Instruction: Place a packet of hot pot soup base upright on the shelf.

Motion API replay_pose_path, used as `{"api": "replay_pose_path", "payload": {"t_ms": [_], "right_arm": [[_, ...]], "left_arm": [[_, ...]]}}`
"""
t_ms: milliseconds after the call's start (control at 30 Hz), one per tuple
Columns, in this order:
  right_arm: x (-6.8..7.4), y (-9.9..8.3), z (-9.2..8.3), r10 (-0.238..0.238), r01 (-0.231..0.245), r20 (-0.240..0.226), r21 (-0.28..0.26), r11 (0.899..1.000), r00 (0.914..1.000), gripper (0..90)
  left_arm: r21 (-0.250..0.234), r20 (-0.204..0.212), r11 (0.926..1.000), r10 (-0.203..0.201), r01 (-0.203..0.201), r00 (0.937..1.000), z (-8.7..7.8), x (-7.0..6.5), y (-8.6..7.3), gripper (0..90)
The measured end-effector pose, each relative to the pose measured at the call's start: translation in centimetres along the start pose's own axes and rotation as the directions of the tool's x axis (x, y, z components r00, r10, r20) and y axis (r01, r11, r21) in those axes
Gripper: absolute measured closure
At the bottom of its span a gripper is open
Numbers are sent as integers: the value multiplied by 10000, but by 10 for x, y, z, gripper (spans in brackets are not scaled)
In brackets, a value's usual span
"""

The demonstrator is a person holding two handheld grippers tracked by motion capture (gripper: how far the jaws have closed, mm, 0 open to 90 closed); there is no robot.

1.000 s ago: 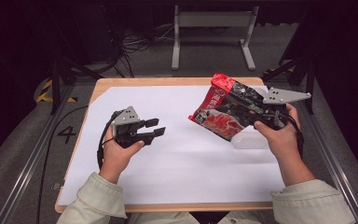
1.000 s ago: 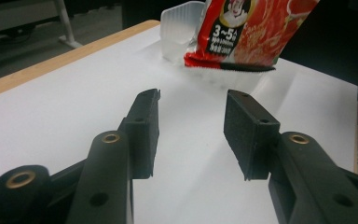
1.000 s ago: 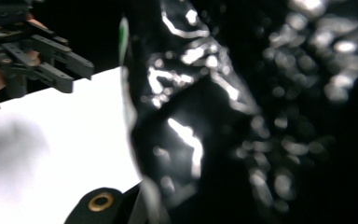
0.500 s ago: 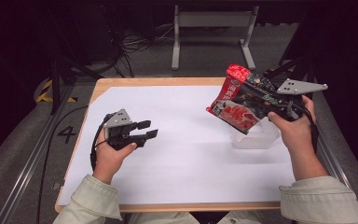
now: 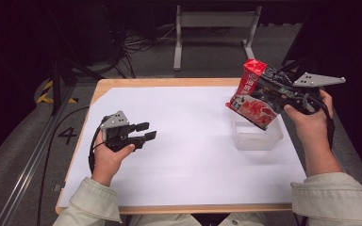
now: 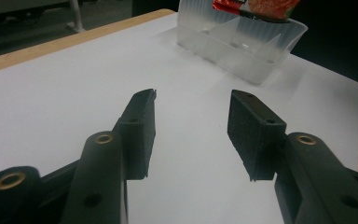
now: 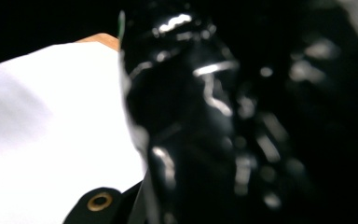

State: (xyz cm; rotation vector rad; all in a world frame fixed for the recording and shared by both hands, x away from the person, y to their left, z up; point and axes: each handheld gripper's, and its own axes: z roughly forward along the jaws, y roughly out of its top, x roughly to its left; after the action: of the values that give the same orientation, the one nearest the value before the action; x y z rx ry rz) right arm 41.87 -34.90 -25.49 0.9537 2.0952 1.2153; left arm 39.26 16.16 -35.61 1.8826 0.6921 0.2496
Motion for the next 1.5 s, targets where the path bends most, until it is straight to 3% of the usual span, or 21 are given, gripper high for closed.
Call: {"api": "replay_pose_path", "payload": {"t_ms": [233,667,1500], "right_arm": [[-9,-2,-2,-49,43,431,138,9999,9991,843],[-20,-8,-6,-116,93,660,353,9993,9978,843],[-27,-35,17,-66,45,224,945,9955,9997,842]], "left_arm": [[-8,-12,10000,-42,42,10000,0,0,0,520],[-117,84,9997,-225,226,9997,-1,2,-1,493],[12,96,9995,-304,304,9995,1,1,-4,491]]}}
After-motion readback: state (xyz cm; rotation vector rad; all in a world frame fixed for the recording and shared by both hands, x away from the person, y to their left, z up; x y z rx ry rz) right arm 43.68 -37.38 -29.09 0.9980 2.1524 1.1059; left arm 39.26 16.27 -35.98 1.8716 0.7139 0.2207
